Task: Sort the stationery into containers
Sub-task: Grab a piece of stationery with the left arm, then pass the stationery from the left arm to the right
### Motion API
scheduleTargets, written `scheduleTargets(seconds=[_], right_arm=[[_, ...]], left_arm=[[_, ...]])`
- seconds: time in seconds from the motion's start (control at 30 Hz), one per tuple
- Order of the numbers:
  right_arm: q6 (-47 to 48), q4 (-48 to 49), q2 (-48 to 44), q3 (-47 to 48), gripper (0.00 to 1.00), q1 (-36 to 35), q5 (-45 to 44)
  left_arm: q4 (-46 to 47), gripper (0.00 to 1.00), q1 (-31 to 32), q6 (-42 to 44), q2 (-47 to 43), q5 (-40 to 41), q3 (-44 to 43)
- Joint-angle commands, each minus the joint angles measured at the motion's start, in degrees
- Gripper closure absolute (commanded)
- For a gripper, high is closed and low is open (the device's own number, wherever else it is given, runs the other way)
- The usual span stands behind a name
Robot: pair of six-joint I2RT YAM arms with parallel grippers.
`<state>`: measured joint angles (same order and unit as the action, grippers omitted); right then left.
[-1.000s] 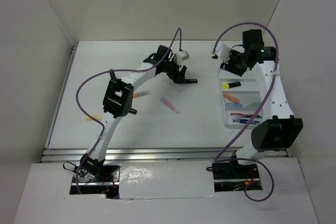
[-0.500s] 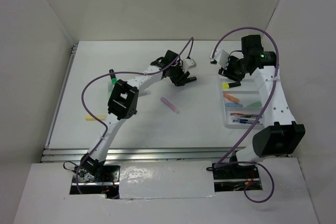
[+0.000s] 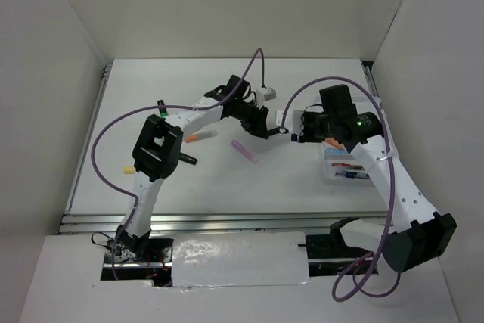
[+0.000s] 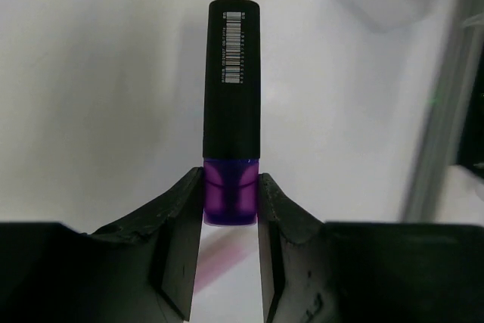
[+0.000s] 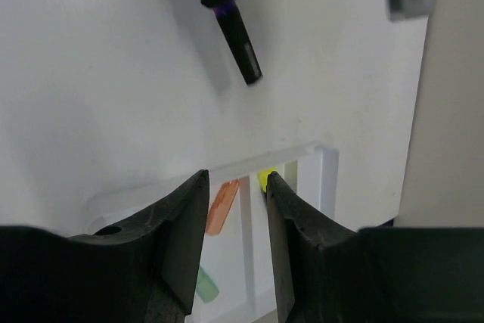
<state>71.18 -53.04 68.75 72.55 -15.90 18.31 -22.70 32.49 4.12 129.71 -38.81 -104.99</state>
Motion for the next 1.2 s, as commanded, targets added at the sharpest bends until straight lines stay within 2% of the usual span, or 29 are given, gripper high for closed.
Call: scheduleTargets(seconds=[0.0, 0.13, 0.27, 0.8, 0.9, 1.0, 1.03, 1.07, 1.1, 1.13, 1.17], right_arm=[[1.9, 7.3, -2.7, -3.6, 0.56, -5.2, 0.1], [3.0, 8.1, -2.1, -6.5, 0.55, -10.1, -3.0], [2.8, 5.8, 1.3, -4.4, 0.53, -13.0, -4.4], [5.2, 5.5, 7.0, -2.1, 0.55, -14.2, -7.7], [5.8, 5.8, 7.2, -2.8, 0.57, -14.4, -8.3], [6.0, 6.9, 7.2, -3.4, 0.71, -14.2, -8.7], [6.0, 6.9, 7.2, -3.3, 0.81, -14.0, -8.3], [5.9, 6.9, 7.1, -2.9, 0.84, -13.6, -8.1], [6.1, 6.5, 7.1, -2.8, 0.9, -12.9, -7.9], [6.3, 5.9, 7.0, -2.3, 0.92, -12.3, -8.2], [7.1, 5.2, 6.9, -2.4, 0.93, -11.5, -8.5]], left_arm=[[7.0, 0.85, -0.1, -12.9, -7.8, -12.7, 1.4], [8.1, 0.89, 0.2, -18.7, -9.5, -16.6, 2.6], [7.5, 0.9, 1.2, -19.9, -10.9, -19.5, 2.8], [16.0, 0.91, 1.7, -28.1, -13.9, -25.9, 6.5], [19.2, 0.91, 1.7, -30.7, -14.5, -27.2, 7.5], [20.8, 0.9, 1.7, -31.9, -15.0, -28.0, 8.4], [20.9, 0.89, 1.7, -32.0, -15.4, -28.1, 8.7], [20.9, 0.87, 1.7, -32.0, -15.5, -27.9, 8.9], [20.6, 0.73, 1.7, -31.7, -15.6, -27.6, 9.1], [20.1, 0.64, 1.4, -31.4, -15.7, -26.0, 9.2], [19.5, 0.45, 1.3, -30.1, -16.0, -24.9, 9.3]])
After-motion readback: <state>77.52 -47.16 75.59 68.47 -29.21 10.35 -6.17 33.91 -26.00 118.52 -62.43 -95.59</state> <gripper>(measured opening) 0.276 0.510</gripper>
